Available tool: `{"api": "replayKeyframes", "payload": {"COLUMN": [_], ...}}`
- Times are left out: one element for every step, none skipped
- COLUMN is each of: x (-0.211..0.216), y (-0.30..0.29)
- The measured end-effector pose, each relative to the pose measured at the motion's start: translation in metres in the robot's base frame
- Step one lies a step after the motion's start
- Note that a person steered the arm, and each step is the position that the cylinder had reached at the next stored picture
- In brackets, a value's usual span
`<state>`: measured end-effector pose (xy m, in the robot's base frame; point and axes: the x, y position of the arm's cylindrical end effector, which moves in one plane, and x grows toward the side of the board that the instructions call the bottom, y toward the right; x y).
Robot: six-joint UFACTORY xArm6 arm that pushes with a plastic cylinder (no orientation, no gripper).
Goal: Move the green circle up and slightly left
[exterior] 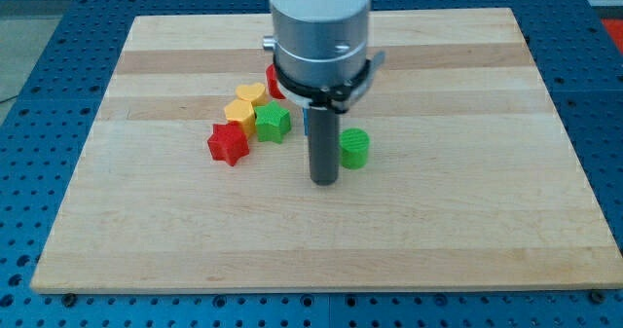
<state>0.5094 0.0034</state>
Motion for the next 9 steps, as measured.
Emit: {"api": "replayKeyframes", "payload": {"x": [0.021, -0.004, -0.030, -0.030, -0.030, -0.032, -0.045, -0.045, -0.045], "y": [0.021, 0.047, 0.049, 0.041, 0.048, 0.101, 0.104, 0.073, 0.041]}}
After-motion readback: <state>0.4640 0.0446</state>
